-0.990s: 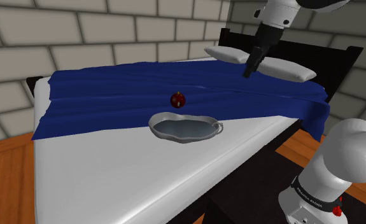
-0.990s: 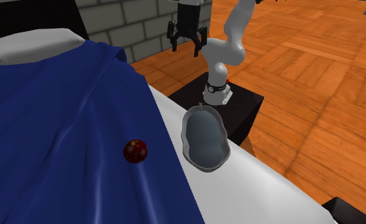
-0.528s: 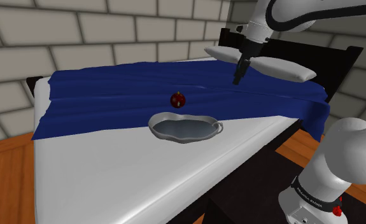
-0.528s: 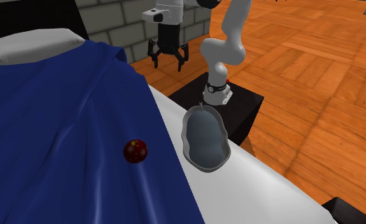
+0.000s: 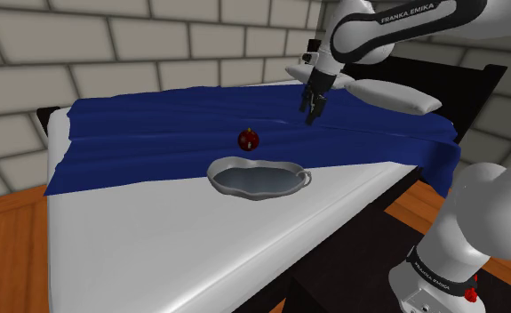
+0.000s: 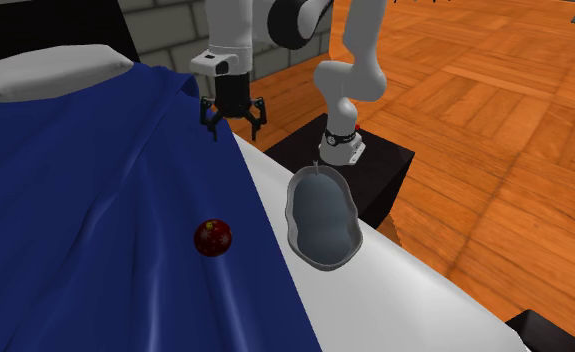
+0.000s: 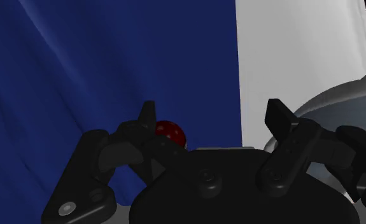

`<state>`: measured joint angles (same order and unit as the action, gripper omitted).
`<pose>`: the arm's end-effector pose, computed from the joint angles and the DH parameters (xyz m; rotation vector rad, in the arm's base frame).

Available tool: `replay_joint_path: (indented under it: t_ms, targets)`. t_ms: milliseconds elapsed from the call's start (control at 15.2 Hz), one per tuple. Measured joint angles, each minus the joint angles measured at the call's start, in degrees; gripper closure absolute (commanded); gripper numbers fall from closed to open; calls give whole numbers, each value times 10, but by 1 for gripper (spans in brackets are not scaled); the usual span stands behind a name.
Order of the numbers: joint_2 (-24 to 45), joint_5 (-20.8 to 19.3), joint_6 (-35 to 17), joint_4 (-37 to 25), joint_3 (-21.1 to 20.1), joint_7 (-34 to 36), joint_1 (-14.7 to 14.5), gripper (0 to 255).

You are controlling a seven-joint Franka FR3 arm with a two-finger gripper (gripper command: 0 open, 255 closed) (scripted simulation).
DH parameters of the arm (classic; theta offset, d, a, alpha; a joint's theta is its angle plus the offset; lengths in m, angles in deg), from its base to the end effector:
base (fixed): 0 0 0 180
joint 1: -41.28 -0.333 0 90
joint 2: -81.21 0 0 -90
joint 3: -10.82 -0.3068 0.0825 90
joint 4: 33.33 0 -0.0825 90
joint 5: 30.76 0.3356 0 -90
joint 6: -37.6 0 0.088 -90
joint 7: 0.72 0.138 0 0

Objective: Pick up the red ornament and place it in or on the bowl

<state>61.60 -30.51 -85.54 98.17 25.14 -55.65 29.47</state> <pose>0.4311 -0.0247 0.4782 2.7902 1.3807 0.3205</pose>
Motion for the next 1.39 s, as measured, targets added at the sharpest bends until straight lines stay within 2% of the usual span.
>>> replay_joint_path:
  t_ms: [462,924,1056,1386]
  targets:
    - [161,67,-54,-102,37,-224,-43,0]
    - [309,138,-78,-214,18,-426,-48,0]
    - [340,150,-79,-241,10,-464,-43,0]
    - [375,164,-104,-248,1,-483,-41,0]
